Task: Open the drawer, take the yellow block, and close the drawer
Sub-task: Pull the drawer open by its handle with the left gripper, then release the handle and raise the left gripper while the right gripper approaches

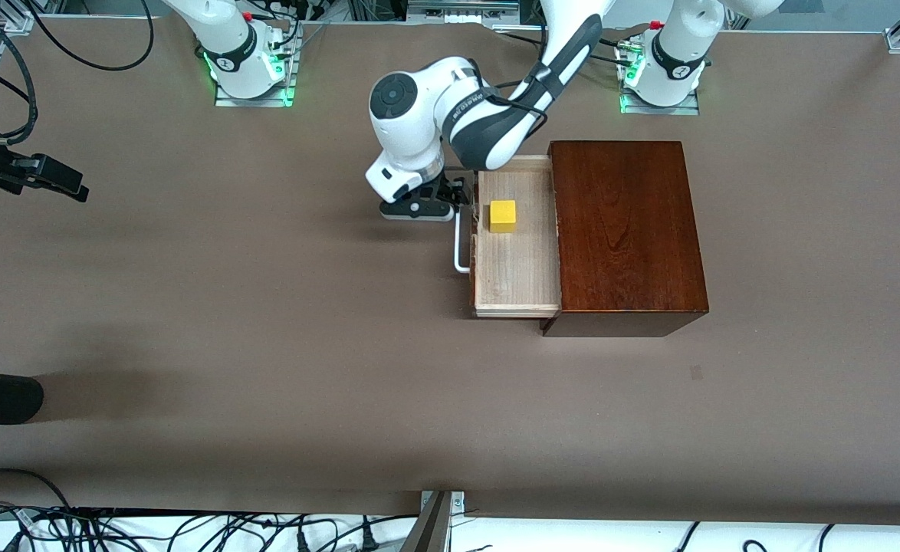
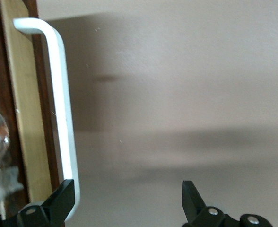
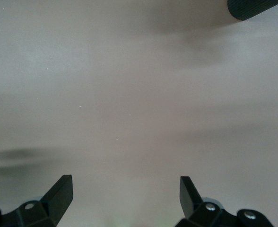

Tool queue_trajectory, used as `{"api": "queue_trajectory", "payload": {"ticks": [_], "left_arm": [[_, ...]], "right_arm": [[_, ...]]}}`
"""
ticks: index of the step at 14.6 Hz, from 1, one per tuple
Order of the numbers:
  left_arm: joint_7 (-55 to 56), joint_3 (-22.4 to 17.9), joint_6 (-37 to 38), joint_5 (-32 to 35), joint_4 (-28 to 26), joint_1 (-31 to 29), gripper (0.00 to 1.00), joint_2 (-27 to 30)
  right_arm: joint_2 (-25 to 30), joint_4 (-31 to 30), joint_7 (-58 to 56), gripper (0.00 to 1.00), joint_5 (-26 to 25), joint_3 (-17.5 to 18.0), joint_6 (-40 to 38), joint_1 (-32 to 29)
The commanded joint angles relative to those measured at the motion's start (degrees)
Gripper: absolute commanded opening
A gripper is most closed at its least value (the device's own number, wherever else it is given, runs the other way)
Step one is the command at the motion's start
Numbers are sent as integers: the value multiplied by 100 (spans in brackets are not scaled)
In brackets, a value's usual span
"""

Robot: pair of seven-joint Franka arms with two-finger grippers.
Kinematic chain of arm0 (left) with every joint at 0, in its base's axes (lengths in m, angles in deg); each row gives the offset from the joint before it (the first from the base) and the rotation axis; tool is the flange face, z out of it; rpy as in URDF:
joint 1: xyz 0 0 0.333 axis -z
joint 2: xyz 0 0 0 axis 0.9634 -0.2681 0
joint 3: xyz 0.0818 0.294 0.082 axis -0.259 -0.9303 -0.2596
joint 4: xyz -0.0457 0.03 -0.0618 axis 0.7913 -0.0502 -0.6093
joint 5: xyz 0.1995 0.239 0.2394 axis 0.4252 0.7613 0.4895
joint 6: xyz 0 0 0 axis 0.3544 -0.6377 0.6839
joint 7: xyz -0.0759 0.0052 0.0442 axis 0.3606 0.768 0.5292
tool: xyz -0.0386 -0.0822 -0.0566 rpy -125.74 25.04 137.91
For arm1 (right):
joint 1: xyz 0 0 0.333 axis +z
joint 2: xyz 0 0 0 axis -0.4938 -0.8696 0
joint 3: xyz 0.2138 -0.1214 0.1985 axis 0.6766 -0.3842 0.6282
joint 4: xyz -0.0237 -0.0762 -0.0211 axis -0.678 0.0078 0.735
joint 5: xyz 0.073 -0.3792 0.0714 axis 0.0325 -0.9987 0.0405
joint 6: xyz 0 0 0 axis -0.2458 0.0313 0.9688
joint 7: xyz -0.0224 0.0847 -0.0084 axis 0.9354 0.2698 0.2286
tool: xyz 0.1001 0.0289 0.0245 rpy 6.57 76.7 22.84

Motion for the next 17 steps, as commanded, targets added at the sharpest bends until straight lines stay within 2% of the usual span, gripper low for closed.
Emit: {"api": "queue_trajectory", "payload": {"ticks": [1,5,10,14,15,17], "left_arm": [[-12,-63,305,-118,93,58,100,42],[-12,-55,700,-206,163,14,100,384],[-4,77,1218,-522,93,-424,100,1236],[-56,253,1781,-531,93,-1241,100,1842],[-283,253,1895,-540,93,-1478,100,1992],[-1281,253,2141,-636,32,-2075,100,2360]], "right_arm": [[73,-15,58,100,3,23,-66,2],[91,-6,67,100,3,40,-75,2],[91,47,58,100,-5,66,-110,2],[91,205,294,100,29,216,-110,11],[91,222,539,100,47,268,-110,20],[99,258,1084,100,56,592,-110,20]]}}
